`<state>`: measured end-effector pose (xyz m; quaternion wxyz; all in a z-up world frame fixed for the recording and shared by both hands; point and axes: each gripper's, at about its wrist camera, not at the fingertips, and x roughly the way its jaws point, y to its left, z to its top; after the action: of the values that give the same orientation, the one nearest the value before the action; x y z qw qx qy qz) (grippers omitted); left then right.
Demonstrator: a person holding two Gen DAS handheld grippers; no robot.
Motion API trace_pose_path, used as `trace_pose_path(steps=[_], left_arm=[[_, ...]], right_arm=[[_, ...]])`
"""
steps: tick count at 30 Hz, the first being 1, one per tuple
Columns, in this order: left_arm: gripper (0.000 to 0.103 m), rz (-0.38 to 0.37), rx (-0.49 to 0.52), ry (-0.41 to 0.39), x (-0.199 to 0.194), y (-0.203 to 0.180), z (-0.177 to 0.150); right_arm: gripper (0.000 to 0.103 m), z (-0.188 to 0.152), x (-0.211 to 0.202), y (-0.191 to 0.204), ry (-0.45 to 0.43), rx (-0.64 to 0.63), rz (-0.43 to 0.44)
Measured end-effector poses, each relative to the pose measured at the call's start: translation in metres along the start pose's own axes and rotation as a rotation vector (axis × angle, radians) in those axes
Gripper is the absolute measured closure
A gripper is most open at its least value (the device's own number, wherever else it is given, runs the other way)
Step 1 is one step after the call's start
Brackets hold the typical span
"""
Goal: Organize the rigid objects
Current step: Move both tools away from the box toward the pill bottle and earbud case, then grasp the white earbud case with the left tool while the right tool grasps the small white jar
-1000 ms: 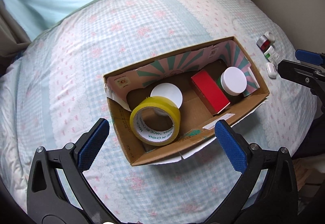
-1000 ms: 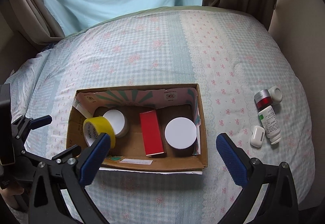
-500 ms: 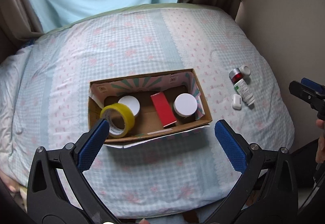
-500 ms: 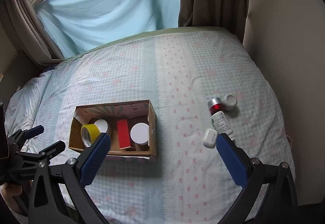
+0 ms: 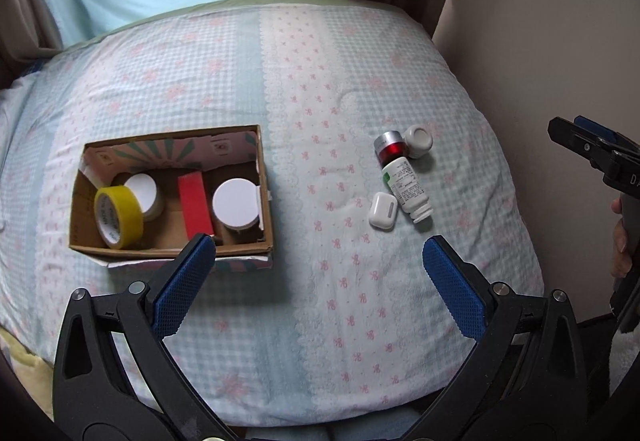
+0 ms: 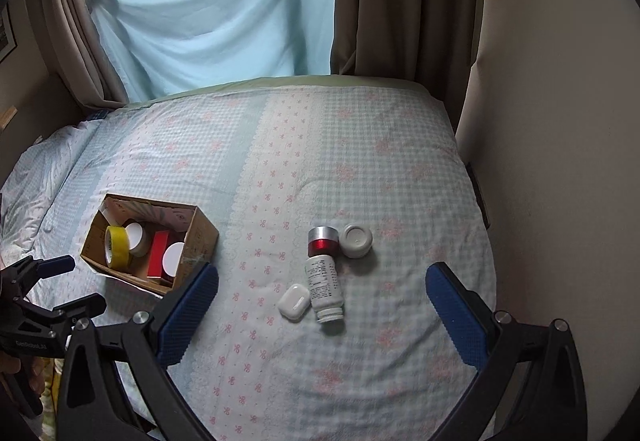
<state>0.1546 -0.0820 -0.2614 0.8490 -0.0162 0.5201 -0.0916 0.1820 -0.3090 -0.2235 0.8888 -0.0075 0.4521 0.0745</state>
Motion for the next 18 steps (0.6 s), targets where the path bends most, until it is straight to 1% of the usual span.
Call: trace_pose_path(steps=[4, 7, 10, 14, 16, 17, 18], left_arm=[[0.0, -0.02, 0.033, -0.002, 0.055, -0.024, -0.004], [0.0, -0.055, 0.061, -0.016, 0.101, -0.04, -0.01], [0.0, -0.076, 0.102, -0.022, 0.144, -0.057, -0.018], [0.0, -0.088, 0.152, -0.033, 0.189, -0.076, -0.028], [0.002, -0.093, 0.162, -0.037, 0.207, -0.08, -0.032], [0.005, -0.098, 0.164, -0.036, 0.215, -0.082, -0.034], [0.008, -0.101, 0.165, -0.033, 0.223, -0.083, -0.034]], right_arm=[[0.0, -0.004, 0.04, -0.031, -0.013, -0.026, -0.017], [0.0, -0.012, 0.076, -0.051, -0.027, -0.025, -0.017], [0.0, -0.022, 0.112, -0.066, -0.039, -0.032, -0.028], [0.0, -0.035, 0.154, -0.077, -0.041, -0.062, -0.028], [0.005, -0.041, 0.174, -0.078, -0.031, -0.094, -0.021], [0.008, -0.044, 0.184, -0.078, -0.024, -0.11, -0.014], [0.009, -0.046, 0.193, -0.077, -0.017, -0.127, -0.005]])
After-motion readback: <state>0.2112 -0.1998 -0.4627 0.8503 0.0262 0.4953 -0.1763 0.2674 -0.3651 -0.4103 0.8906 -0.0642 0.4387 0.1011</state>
